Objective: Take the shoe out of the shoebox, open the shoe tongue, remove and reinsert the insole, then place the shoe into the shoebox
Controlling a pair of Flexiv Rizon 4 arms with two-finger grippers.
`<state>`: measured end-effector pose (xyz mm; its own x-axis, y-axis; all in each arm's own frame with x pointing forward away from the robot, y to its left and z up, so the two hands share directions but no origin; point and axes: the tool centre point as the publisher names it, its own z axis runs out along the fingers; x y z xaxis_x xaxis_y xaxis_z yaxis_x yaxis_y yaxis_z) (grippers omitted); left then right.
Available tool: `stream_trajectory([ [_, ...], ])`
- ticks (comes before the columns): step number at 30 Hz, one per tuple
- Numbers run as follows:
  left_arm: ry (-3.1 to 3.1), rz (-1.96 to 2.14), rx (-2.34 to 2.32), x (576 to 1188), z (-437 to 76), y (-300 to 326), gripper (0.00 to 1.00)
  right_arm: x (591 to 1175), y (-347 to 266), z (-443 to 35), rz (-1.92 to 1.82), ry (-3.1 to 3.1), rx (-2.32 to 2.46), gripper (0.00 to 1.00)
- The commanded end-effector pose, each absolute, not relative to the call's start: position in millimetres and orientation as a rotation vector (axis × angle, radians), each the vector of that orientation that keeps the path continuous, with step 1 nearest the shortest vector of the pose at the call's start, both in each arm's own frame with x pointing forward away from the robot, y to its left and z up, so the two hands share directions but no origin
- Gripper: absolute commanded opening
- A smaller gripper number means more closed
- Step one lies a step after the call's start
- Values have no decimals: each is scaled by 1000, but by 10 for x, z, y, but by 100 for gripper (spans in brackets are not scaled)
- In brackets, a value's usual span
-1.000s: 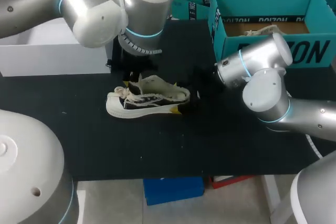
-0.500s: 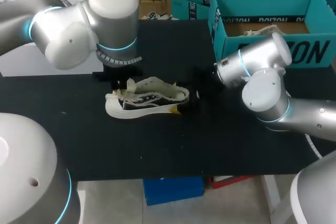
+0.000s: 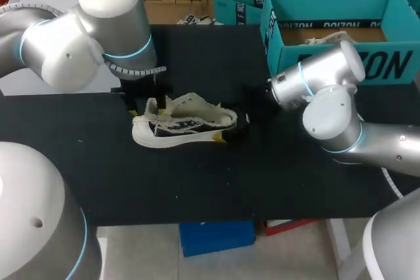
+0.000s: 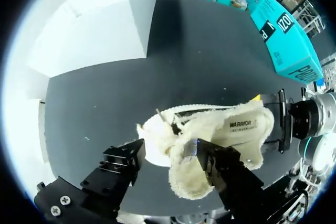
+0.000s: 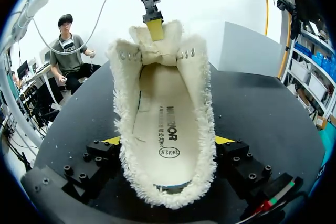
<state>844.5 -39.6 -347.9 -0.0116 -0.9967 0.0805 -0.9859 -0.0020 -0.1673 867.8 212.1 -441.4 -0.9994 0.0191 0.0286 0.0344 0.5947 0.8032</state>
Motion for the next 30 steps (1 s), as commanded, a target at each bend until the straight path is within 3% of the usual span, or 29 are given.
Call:
stream_trajectory([
  [1, 2392, -428, -2065, 8402, -3283, -353, 100, 8700, 2140, -4454, -1405, -2790, -48, 0],
  [8, 2852, -474, -1542, 8298, -2972, -509, 100, 8700, 2140, -4454, -1405, -2790, -48, 0],
  [9, 2901, -486, -1481, 8287, -2943, -526, 93, 8700, 2140, -4454, -1405, -2790, -48, 0],
  [10, 2975, -476, -1353, 8277, -2901, -557, 61, 8700, 2140, -4454, -1405, -2790, -48, 0],
  [12, 3069, -454, -1149, 8233, -2872, -621, 31, 8700, 2140, -4454, -1405, -2790, -48, 0],
  [13, 3112, -448, -1052, 8231, -2864, -651, 9, 8700, 2140, -4454, -1405, -2790, -48, 0],
  [14, 3154, -437, -967, 8237, -2858, -680, 0, 8700, 2140, -4454, -1405, -2790, -48, 0],
  [30, 3572, -181, 325, 8471, -2872, -1059, 0, 8700, 2140, -4454, -1405, -2790, -48, 0],
])
